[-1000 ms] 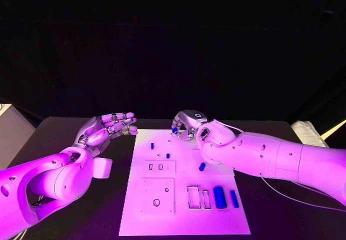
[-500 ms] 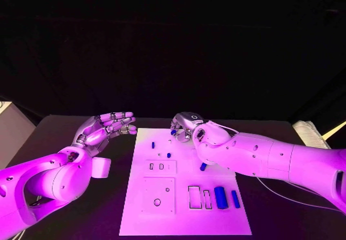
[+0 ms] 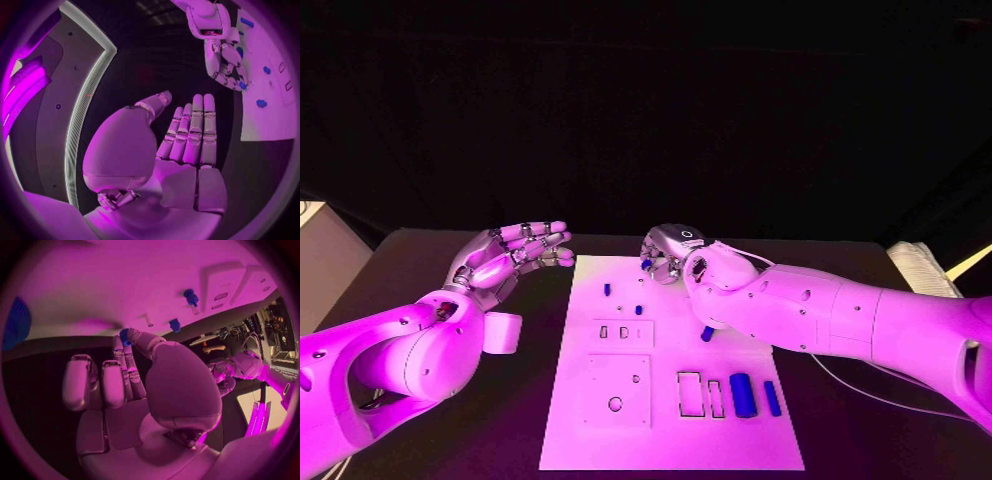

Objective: Assemble the parts on the task board

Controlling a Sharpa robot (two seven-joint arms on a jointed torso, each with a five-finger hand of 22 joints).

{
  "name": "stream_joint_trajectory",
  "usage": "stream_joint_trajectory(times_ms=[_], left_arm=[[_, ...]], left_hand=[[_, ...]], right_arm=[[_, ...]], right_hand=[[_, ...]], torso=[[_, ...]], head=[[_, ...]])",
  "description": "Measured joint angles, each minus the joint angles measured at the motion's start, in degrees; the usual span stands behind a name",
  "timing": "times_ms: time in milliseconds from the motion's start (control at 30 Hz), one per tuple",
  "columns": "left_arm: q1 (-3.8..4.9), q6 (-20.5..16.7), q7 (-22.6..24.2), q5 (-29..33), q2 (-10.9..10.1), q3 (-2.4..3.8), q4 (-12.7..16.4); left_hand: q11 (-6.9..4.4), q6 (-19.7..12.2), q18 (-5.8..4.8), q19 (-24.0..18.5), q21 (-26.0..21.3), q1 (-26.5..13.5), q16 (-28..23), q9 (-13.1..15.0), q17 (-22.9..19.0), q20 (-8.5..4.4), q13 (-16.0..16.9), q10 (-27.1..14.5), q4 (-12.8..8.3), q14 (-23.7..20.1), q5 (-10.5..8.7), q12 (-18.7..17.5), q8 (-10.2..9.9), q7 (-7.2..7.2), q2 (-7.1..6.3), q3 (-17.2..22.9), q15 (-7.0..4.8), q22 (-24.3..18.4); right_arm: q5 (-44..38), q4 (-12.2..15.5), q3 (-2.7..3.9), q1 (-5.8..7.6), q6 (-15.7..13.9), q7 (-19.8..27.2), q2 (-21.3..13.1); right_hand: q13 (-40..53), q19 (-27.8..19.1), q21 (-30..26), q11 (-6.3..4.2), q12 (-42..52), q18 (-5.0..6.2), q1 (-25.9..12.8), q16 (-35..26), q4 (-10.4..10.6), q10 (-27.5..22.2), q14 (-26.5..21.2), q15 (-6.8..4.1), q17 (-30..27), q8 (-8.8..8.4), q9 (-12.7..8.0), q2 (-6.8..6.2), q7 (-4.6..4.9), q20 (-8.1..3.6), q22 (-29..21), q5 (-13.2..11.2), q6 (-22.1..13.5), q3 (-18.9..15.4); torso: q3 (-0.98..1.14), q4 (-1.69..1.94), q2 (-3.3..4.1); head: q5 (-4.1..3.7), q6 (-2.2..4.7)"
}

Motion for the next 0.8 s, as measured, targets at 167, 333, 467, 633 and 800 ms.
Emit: stream_joint_trajectory(times_ms=[167, 333, 467, 633, 800], left_arm=[[0.06, 0.01, -0.02, 0.0, -0.01, 0.0, 0.02], [0.11, 0.02, -0.05, 0.0, -0.06, 0.0, 0.03], [0.13, 0.04, -0.08, 0.01, -0.13, 0.0, 0.03], [0.15, 0.09, -0.11, 0.01, -0.39, -0.01, 0.02], [0.16, 0.11, -0.13, 0.01, -0.83, -0.01, -0.07]], left_hand=[[0.0, 0.0, 0.0, 0.0, 0.0, 0.0, 0.0, 0.0, 0.0, 0.0, 0.0, 0.0, 0.0, 0.0, 0.0, 0.0, 0.0, 0.0, 0.0, 0.0, 0.0, 0.0], [0.0, 0.0, 0.0, 0.0, 0.0, 0.0, 0.0, 0.0, 0.0, 0.0, 0.0, 0.0, 0.0, 0.0, 0.0, 0.0, 0.0, 0.0, 0.0, 0.0, 0.0, -0.01], [0.0, 0.0, 0.0, 0.0, 0.0, 0.0, 0.0, 0.0, -0.01, 0.0, 0.0, 0.0, 0.0, 0.0, 0.0, 0.0, 0.0, 0.0, 0.0, 0.0, 0.0, -0.01], [0.0, 0.0, 0.0, 0.01, 0.0, 0.0, 0.0, 0.0, -0.01, -0.01, 0.0, 0.0, 0.0, 0.0, 0.0, 0.0, 0.0, 0.0, 0.0, 0.0, 0.0, -0.01], [0.0, 0.0, 0.0, 0.0, 0.01, 0.0, 0.0, 0.0, -0.01, -0.01, 0.0, 0.0, 0.0, 0.0, 0.0, 0.0, 0.0, 0.0, 0.0, 0.0, 0.0, -0.01]], right_arm=[[-0.01, -0.38, 0.0, -0.02, 0.36, 0.0, 0.29], [0.03, -0.66, -0.04, -0.07, 1.07, 0.16, 0.34], [0.13, -0.03, -0.04, -0.07, 1.2, 0.29, -0.55], [0.28, 3.17, -0.02, -0.06, 0.97, 0.37, -3.78], [0.59, 8.06, 0.2, -0.03, 0.38, 0.36, -8.51]], right_hand=[[0.02, -0.51, -0.95, 0.01, 0.11, 0.0, -0.02, 0.0, 0.0, 0.0, 0.0, 0.0, -0.38, -0.01, 0.03, -0.02, 0.22, 0.04, -0.89, 0.0, -0.23, 0.0], [-0.75, -4.59, -7.03, 1.76, -2.86, 0.62, -2.01, -2.36, 0.58, -4.46, -0.22, 1.31, -4.53, -2.32, 0.34, -2.04, 1.99, 1.15, -8.15, 0.21, -4.66, 0.32], [-1.28, -12.05, -20.35, 2.93, -3.82, 3.6, -0.31, -10.89, 1.51, -13.56, -4.46, 2.36, -16.76, -5.59, -0.65, -2.31, 2.63, 2.54, -22.69, -0.81, -10.13, -10.6], [-1.27, -12.32, -27.29, 3.39, -0.05, 4.48, 8.75, -14.2, 9.26, -18.23, -5.94, 2.47, -22.77, -6.44, -0.67, -1.33, 2.13, 2.35, -29.01, 1.22, -11.03, -24.86], [-1.27, -10.89, -26.96, 2.98, 1.54, 4.49, 10.27, -13.45, 11.89, -17.93, -5.04, 2.24, -22.22, -6.44, -0.67, -1.62, 2.43, 2.15, -27.82, 1.68, -10.73, -25.73]], torso=[[-0.03, 0.01, 0.03], [-0.03, -0.01, 0.05], [-0.02, -0.03, 0.07], [0.03, -0.09, 0.07], [0.07, -0.23, 0.03]], head=[[0.04, 0.12], [0.12, 0.15], [0.2, 0.12], [0.31, 0.06], [0.45, 0.21]])
